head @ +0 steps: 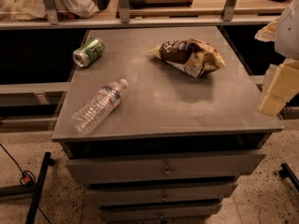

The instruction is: Move brown chip bag near water bottle

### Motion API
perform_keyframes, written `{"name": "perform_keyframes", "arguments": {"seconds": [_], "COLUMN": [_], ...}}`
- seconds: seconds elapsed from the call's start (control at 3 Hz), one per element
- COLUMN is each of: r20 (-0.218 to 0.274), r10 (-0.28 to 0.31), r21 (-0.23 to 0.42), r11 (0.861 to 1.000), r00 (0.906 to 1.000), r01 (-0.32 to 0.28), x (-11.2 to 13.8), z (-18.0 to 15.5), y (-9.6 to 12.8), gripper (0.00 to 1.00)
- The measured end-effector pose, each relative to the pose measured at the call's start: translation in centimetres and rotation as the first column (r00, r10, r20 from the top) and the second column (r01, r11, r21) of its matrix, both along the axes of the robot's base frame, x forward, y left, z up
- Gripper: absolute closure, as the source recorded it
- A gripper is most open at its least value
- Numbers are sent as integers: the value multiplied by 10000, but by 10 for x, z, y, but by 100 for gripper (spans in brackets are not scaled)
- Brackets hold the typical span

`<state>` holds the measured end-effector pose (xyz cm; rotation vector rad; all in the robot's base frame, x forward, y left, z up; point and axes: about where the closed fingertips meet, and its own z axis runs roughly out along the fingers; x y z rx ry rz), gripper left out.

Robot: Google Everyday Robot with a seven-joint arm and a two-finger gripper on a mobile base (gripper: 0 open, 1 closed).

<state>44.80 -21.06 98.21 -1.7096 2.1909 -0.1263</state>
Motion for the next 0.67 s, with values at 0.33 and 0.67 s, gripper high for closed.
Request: {"name": "perform_keyframes", "arguments": {"seconds": [0.33, 0.67], "r20": [567, 1193], "r10": [143, 276], "r21": [86, 102], "r11": [9999, 9995], "r00": [9983, 9925], "r01": [-148, -290], "x": [41, 103], "z": [3, 7], "y": [5, 12], "gripper": [0, 0]}}
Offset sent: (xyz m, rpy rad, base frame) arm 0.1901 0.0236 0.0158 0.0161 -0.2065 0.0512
